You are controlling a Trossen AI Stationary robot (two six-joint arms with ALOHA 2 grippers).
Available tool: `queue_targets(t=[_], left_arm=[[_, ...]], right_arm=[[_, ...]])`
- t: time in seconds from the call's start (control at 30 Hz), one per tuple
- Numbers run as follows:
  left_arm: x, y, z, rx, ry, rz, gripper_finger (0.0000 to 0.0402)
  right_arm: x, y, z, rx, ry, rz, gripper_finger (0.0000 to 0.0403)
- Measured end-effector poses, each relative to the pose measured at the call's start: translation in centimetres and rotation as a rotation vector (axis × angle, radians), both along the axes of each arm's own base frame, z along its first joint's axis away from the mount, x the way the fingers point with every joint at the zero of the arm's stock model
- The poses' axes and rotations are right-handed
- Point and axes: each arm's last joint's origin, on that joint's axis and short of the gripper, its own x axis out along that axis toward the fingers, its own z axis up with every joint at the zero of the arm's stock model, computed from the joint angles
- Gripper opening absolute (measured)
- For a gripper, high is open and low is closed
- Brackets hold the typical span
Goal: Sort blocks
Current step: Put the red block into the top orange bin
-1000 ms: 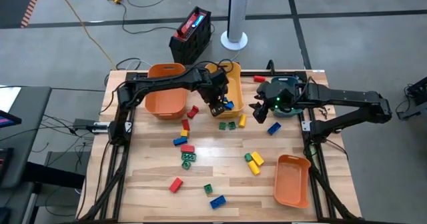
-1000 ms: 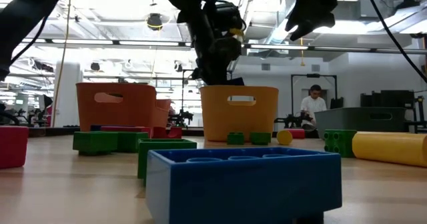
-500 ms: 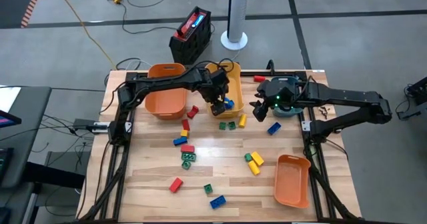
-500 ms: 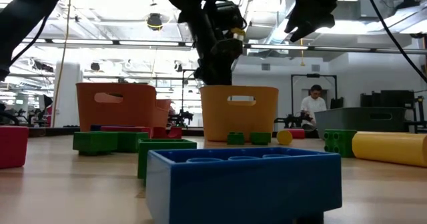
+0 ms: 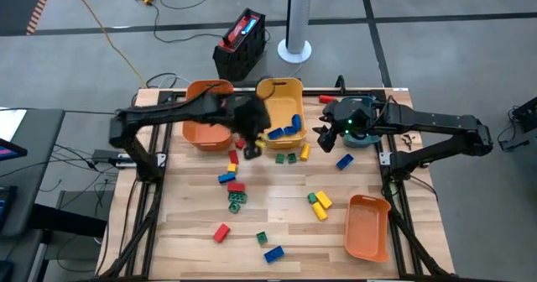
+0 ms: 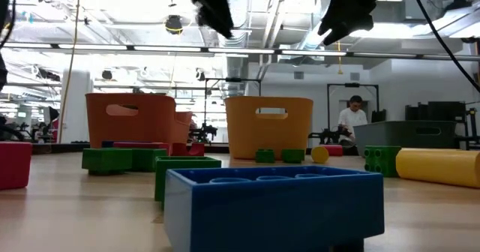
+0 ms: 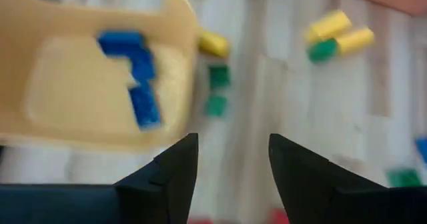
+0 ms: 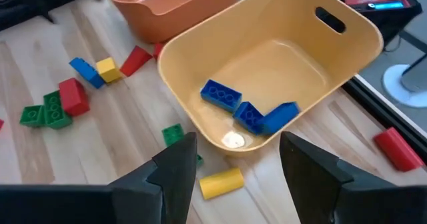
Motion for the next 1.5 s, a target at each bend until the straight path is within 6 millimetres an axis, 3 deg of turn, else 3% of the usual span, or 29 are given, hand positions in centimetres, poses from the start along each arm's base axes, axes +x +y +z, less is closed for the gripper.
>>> queue_targets(t=[0.13, 0.3, 0.47, 0.63, 0.8, 0.93, 1.13, 1.33, 1.5], left_arm=[[-2.9, -4.5, -0.1, -0.119, -0.003, 0.029, 0.0175], [-5.8, -9.8, -1.9, -0.329, 0.072, 0.149, 0.0176], [-7.8, -15.4, -4.7, -0.505, 0.209, 0.340, 0.0176], [-9.1, -19.1, -6.9, -0.573, 0.311, 0.519, 0.0180], [-8.4, -20.7, -8.8, -0.581, 0.342, 0.631, 0.0214], [-6.8, -22.3, -11.0, -0.605, 0.361, 0.614, 0.0258], [-6.4, -22.7, -13.4, -0.543, 0.464, 0.664, 0.0315], [-5.8, -22.8, -14.3, -0.495, 0.417, 0.677, 0.0325], [-5.6, -23.0, -16.6, -0.455, 0.436, 0.666, 0.0323]], right_arm=[[0.0, 0.1, 0.0, -0.004, 0.001, 0.008, 0.0226], [0.0, 0.1, 0.0, -0.003, -0.002, 0.006, 0.0226], [0.0, 0.1, 0.0, -0.007, -0.001, 0.002, 0.0226], [0.0, 0.0, 0.0, -0.040, 0.010, -0.004, 0.0226], [0.2, -0.3, -0.2, -0.053, 0.025, -0.004, 0.0226], [0.3, -0.3, -0.3, -0.053, 0.033, -0.006, 0.0226], [0.3, -0.3, -0.3, -0.053, 0.041, 0.002, 0.0226], [0.3, -0.2, -0.3, -0.055, 0.043, 0.010, 0.0226], [0.3, -0.2, -0.3, -0.055, 0.044, 0.012, 0.0226]])
